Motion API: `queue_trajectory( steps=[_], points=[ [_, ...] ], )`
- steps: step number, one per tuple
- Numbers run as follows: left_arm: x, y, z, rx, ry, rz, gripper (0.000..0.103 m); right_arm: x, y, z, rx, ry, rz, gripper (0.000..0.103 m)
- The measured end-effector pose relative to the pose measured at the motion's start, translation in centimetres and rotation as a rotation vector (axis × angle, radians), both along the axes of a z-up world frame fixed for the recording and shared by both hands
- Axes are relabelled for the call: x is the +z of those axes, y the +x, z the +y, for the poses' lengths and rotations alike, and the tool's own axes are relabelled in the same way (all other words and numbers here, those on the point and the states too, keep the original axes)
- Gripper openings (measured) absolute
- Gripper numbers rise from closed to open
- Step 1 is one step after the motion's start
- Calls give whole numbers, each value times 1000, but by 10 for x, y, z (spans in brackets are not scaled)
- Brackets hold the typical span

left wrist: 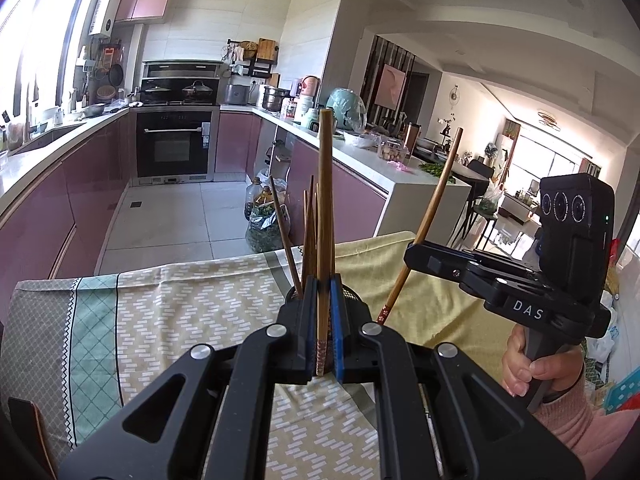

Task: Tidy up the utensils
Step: 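Lower the upright chopstick in the right gripper into the mesh holder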

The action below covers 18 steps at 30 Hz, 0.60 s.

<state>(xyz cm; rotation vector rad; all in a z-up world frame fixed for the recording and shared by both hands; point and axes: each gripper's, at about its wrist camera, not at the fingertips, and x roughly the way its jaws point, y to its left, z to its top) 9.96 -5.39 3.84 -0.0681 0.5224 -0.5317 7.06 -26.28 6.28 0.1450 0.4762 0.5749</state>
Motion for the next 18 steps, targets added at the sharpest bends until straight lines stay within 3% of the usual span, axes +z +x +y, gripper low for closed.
queue_trajectory(
  steps=[18],
  points=[
    [24, 9, -14, -13, -14, -32, 7, 14, 6, -1, -5, -1, -27, 6]
  ],
)
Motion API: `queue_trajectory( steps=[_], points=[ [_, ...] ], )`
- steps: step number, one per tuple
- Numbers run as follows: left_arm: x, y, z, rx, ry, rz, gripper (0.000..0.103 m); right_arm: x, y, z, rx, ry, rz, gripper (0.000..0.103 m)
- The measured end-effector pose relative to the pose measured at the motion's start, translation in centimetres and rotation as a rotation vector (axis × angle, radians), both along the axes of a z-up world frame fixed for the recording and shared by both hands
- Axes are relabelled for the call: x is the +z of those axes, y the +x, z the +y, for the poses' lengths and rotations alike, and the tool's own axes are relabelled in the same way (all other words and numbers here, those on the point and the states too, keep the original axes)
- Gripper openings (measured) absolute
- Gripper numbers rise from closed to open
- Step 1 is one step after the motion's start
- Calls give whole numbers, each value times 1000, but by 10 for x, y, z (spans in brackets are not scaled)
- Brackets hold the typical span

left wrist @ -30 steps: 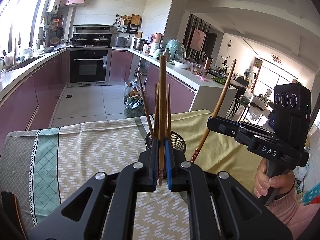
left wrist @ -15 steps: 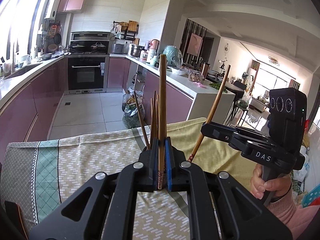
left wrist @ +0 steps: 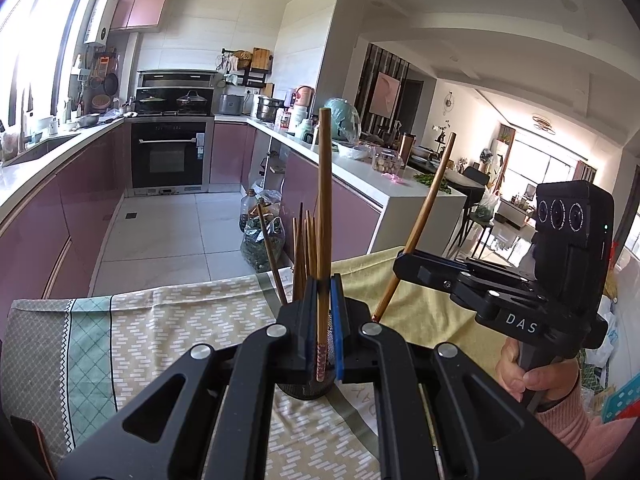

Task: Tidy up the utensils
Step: 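Lower the upright chopstick in the right gripper into the mesh holder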

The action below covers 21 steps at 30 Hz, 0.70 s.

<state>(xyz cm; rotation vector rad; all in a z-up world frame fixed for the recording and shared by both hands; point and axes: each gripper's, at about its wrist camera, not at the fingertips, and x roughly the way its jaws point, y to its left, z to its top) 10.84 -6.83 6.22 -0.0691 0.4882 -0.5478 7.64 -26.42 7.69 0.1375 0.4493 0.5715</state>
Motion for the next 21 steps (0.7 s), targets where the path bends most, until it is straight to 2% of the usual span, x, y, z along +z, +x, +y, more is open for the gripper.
queue_trajectory(
  steps=[21],
  points=[
    [-2, 12, -4, 4, -9, -1, 7, 0, 12, 4, -32, 1, 5, 6]
  ],
)
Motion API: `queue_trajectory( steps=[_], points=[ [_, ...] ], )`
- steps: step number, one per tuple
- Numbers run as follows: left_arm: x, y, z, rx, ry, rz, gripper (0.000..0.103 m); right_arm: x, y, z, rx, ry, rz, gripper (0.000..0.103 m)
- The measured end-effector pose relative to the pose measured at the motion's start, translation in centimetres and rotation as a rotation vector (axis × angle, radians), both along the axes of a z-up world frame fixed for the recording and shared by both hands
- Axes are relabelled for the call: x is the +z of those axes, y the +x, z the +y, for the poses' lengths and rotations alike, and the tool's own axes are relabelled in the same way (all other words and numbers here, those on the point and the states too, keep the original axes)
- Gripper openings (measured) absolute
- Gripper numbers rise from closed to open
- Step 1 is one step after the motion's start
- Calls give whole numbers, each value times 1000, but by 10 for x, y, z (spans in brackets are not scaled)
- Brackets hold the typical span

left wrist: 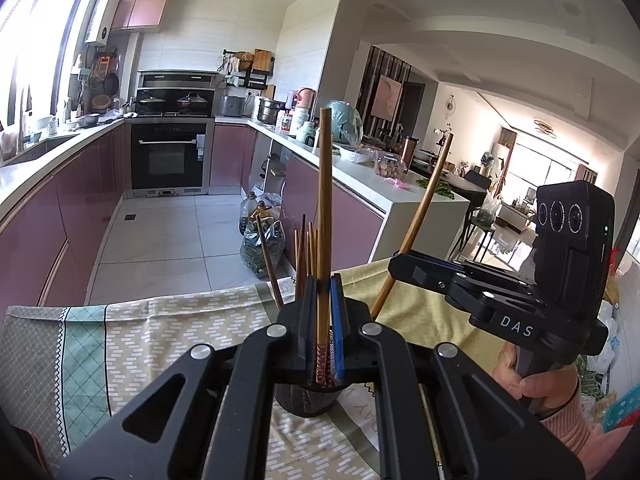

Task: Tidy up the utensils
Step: 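Lower the upright chopstick in the right gripper into the mesh holder, then push the chopstick down among the others in the holder with the right gripper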

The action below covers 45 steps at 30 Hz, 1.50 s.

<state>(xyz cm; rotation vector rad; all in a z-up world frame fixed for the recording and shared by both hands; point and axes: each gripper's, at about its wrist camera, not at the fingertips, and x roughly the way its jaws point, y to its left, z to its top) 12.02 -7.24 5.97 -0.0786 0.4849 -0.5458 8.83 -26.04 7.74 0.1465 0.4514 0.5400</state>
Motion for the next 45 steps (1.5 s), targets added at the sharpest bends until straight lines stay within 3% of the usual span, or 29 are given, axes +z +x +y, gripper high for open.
queue_trajectory(
  steps=[45],
  points=[
    [-14, 14, -14, 16, 64, 76, 7, -27, 28, 3, -27, -32, 91, 6]
  ],
)
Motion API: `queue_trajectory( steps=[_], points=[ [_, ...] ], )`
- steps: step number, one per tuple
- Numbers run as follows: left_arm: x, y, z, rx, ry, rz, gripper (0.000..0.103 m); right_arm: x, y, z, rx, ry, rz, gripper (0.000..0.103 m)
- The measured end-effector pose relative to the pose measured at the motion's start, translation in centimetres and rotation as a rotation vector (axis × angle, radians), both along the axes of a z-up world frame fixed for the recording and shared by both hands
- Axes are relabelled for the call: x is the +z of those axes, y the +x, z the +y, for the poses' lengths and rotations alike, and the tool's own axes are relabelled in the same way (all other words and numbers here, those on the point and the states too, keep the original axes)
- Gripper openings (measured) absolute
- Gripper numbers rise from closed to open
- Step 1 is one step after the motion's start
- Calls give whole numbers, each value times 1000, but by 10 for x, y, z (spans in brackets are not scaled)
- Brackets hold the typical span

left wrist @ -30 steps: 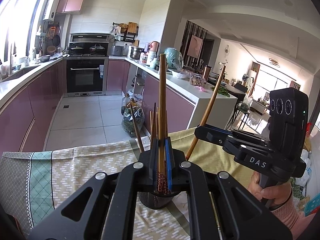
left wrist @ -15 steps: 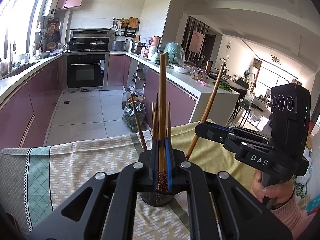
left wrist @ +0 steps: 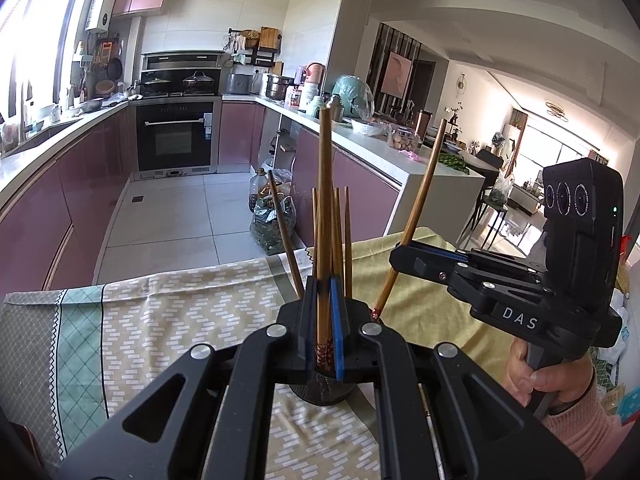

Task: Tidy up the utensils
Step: 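Push the chopstick down among the others in the holder with the right gripper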

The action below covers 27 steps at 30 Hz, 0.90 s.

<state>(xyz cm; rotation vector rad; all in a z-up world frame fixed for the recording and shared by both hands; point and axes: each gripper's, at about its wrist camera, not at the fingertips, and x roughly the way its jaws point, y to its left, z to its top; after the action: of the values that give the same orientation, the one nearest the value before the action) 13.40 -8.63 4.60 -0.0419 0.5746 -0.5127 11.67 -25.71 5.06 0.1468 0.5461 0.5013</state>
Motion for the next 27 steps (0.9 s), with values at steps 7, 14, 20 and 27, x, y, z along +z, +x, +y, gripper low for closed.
queue_trajectory(
  steps=[7, 14, 20, 27],
  points=[
    [-7, 1, -1, -3, 14, 17, 7, -5, 0, -1, 4, -2, 11, 6],
    [-15, 3, -4, -9, 34, 38, 7, -12, 5, 0, 7, -2, 29, 6],
    [-20, 3, -4, -14, 48, 52, 7, -17, 5, 1, 10, -5, 40, 6],
    [-24, 5, -5, -20, 58, 67, 7, -22, 8, 3, 11, -8, 55, 6]
  ],
)
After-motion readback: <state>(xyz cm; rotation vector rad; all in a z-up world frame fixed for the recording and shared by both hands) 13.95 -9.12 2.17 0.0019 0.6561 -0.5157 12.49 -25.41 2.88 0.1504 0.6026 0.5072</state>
